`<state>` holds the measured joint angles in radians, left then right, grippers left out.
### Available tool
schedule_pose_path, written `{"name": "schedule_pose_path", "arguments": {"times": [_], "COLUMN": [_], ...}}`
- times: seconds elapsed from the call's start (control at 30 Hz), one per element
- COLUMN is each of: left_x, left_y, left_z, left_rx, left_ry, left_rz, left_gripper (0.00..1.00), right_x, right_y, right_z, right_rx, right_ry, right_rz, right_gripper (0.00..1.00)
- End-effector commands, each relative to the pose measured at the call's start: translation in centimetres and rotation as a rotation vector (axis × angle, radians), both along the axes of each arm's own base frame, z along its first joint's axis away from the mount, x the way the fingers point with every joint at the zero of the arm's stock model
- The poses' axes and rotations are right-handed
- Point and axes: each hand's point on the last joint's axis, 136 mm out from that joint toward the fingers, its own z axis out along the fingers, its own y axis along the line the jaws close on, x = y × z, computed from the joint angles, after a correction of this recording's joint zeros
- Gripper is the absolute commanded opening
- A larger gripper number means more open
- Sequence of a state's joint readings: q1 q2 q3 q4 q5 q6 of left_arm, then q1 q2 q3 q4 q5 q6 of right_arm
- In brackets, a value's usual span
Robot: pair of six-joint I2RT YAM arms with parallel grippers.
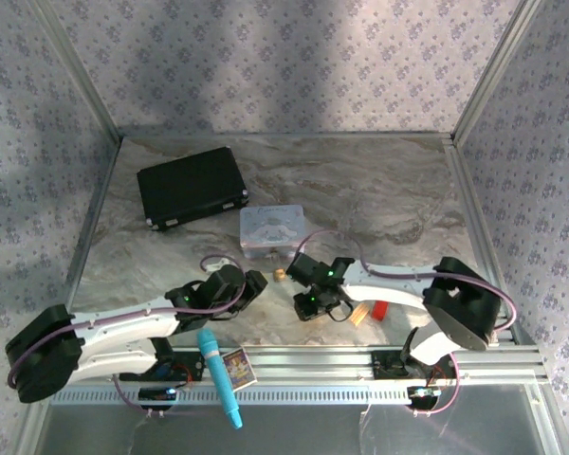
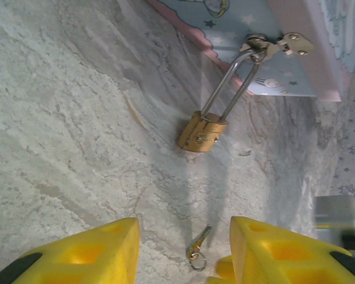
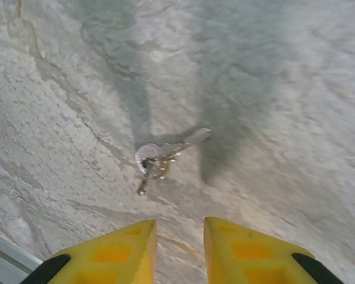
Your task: Unlock the padlock with the key
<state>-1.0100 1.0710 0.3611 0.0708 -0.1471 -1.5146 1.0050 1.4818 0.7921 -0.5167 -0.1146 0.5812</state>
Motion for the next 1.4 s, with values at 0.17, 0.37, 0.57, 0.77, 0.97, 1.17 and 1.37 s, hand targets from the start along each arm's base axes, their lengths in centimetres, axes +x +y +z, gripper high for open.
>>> {"name": "schedule_pose_path", "arguments": {"times": [0.17, 0.37, 0.57, 0.77, 0.97, 1.17, 1.37], "left_x": [0.9, 0.8, 0.8, 0.7, 0.8, 0.9, 0.9], "left_y": [-1.4, -1.6, -1.4, -1.1, -1.1, -1.2, -1.3], "left_z": [0.7, 0.5, 0.5, 0.4, 0.5, 0.5, 0.4], "left_rx": [0.029, 0.028, 0.035, 0.042, 0.042, 0.043, 0.046], "left_ry": [-0.020, -0.013, -0.018, -0.016, -0.023, -0.022, -0.021], "left_rz": [-0.032, -0.039, -0.037, -0.038, -0.034, -0.032, -0.031], "left_gripper": [0.44, 0.44, 0.44, 0.44, 0.44, 0.44, 0.44], "right_x": [1.0, 1.5, 1.8, 1.8, 1.3, 1.5, 1.6], "right_y": [1.0, 1.6, 2.8, 0.2, -2.1, -2.0, -0.6], "right_z": [1.0, 0.1, -0.4, -1.1, -0.9, 0.1, 0.3], "right_rx": [0.036, -0.010, -0.026, -0.162, -0.194, -0.085, -0.002], "right_ry": [-0.043, -0.041, -0.076, -0.098, -0.088, -0.093, -0.084], "right_rz": [-0.063, -0.130, -0.156, -0.228, -0.259, -0.271, -0.273], "right_gripper": [0.40, 0.39, 0.38, 0.36, 0.35, 0.35, 0.37]}}
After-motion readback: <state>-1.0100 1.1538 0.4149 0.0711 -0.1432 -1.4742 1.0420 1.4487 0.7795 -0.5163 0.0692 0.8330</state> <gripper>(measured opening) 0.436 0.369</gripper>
